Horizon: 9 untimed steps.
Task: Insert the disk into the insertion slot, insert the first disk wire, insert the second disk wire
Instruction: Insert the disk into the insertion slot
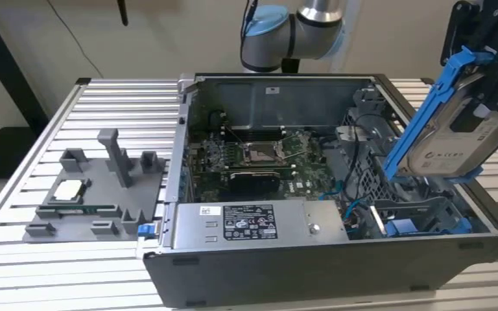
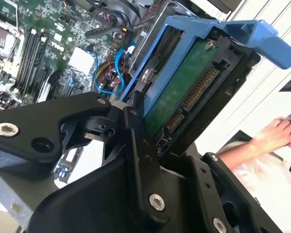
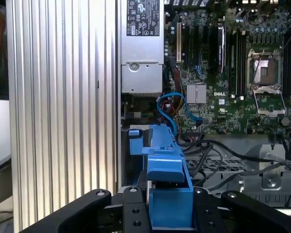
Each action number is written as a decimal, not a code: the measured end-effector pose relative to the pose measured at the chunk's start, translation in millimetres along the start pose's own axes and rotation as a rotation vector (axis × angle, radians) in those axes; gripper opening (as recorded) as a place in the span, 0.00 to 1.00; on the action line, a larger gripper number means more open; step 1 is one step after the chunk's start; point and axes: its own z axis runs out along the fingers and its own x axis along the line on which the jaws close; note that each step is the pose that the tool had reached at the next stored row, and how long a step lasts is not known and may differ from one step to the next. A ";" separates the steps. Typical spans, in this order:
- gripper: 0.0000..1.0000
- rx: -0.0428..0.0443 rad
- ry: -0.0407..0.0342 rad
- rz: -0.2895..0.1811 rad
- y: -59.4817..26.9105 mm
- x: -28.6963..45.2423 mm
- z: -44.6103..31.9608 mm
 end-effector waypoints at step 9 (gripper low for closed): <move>0.33 0.0024 0.0001 0.000 -2.1 4.8 14.5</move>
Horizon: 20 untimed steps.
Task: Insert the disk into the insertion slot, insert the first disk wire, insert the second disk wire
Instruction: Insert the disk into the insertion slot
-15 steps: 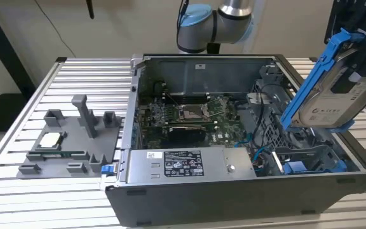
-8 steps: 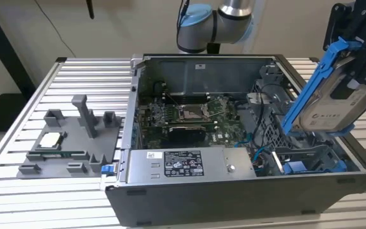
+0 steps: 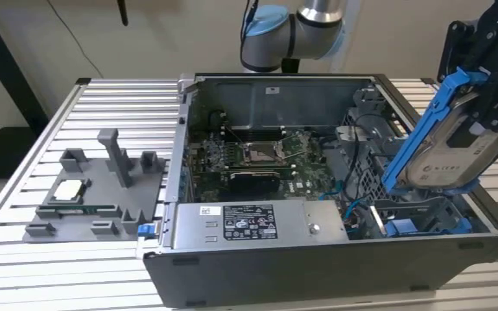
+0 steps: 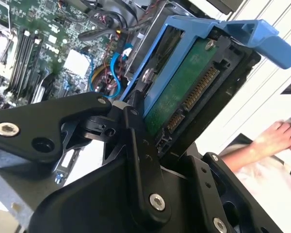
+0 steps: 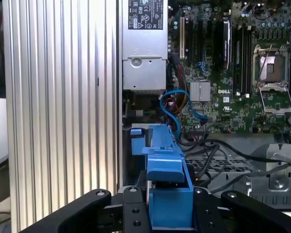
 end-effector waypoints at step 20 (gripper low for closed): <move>0.33 0.0011 -0.0001 -0.006 -5.3 1.0 23.7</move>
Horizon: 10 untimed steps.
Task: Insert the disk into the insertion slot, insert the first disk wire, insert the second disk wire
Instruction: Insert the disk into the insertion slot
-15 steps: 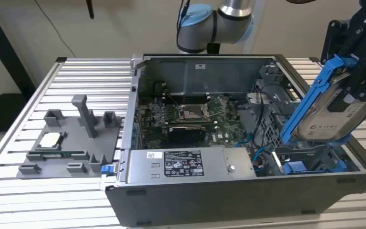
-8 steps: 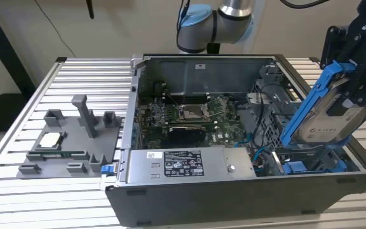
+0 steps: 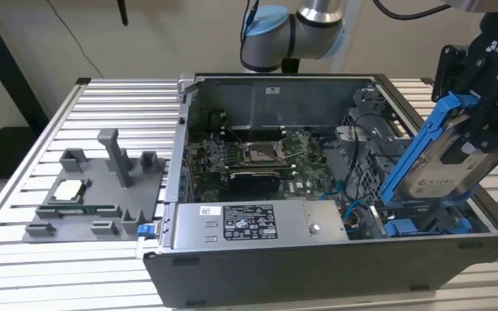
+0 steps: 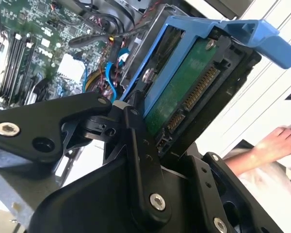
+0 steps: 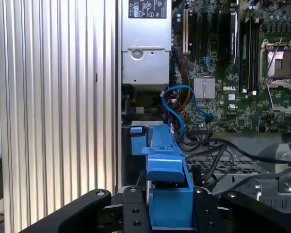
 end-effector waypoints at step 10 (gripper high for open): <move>0.33 0.0000 0.0002 -0.001 -4.0 -0.1 13.6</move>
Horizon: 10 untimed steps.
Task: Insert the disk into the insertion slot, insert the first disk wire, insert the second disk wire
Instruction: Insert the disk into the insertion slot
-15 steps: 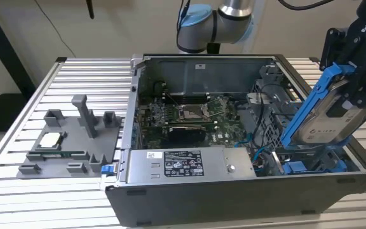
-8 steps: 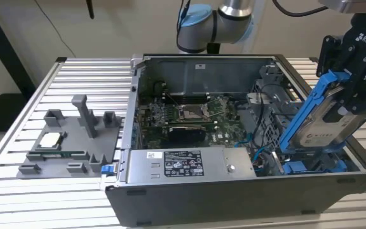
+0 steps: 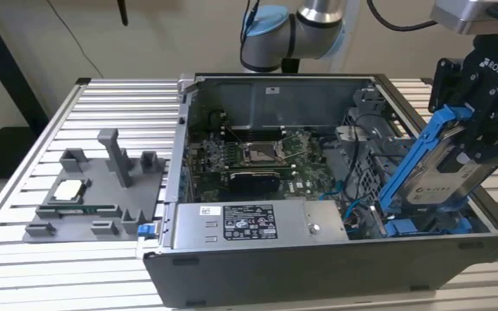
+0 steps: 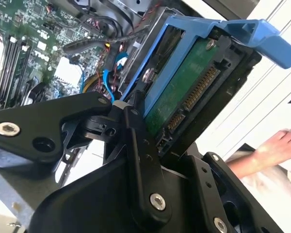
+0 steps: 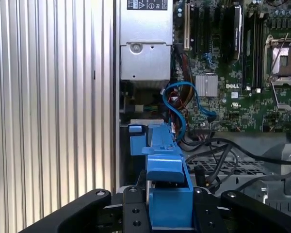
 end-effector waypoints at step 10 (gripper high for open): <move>0.33 0.0014 0.0000 0.000 -1.5 -0.1 13.6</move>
